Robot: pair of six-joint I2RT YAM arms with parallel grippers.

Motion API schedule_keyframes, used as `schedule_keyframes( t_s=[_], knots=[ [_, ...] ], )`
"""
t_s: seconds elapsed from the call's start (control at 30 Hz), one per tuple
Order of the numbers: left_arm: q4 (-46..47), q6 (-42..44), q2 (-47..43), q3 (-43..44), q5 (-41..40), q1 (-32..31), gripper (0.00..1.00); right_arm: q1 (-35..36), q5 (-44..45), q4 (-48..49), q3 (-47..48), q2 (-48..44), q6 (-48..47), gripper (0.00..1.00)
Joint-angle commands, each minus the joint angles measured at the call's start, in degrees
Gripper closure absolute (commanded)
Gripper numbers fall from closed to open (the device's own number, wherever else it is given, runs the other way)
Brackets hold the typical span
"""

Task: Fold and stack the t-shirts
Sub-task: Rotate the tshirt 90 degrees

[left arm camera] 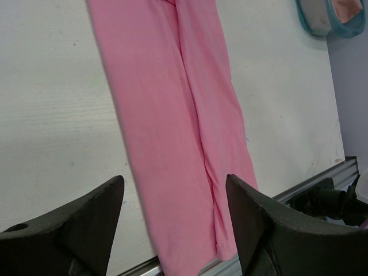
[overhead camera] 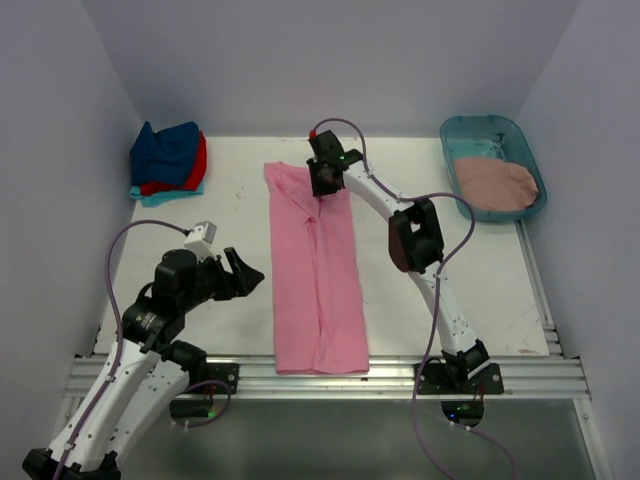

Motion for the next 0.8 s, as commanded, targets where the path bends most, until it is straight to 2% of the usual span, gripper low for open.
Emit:
schedule_keyframes(
  t_s=[0.0, 0.03, 0.07, 0.13, 0.23, 0.47, 0.7, 0.77],
  knots=[
    [1.8, 0.3, -0.1, -0.8, 0.1, -0.3, 0.25, -0.3, 1.4, 1.0, 0.0, -2.0, -0.7, 0.78],
    [1.8, 0.3, -0.1, -0.8, 0.1, -0.3, 0.25, -0.3, 1.4, 0.9, 0.0, -2.0, -0.8, 0.82],
    [1.8, 0.3, -0.1, -0.8, 0.1, -0.3, 0.25, -0.2, 1.4, 0.9, -0.1, -2.0, -0.8, 0.91],
    [1.8, 0.3, -0.1, -0.8, 0.1, -0.3, 0.26, -0.2, 1.4, 1.0, -0.5, -2.2, -0.8, 0.99],
    [1.9, 0.3, -0.1, -0.9, 0.0, -0.3, 0.26, -0.3, 1.4, 2.2, -1.8, -3.9, -0.6, 1.00],
    [2.4, 0.3, 0.5, -1.0, 0.0, -0.3, 0.26, 0.8, -1.3, 9.4, -12.1, -10.7, -1.8, 1.00],
    [2.6, 0.4, 0.8, -1.0, 0.0, -0.3, 0.26, 1.0, -2.4, 11.4, -13.3, -11.1, -2.0, 1.00],
    [2.7, 0.4, 1.1, -1.1, 0.0, -0.3, 0.26, 1.1, -5.4, 13.0, -14.6, -11.4, -1.9, 1.00]
  ],
)
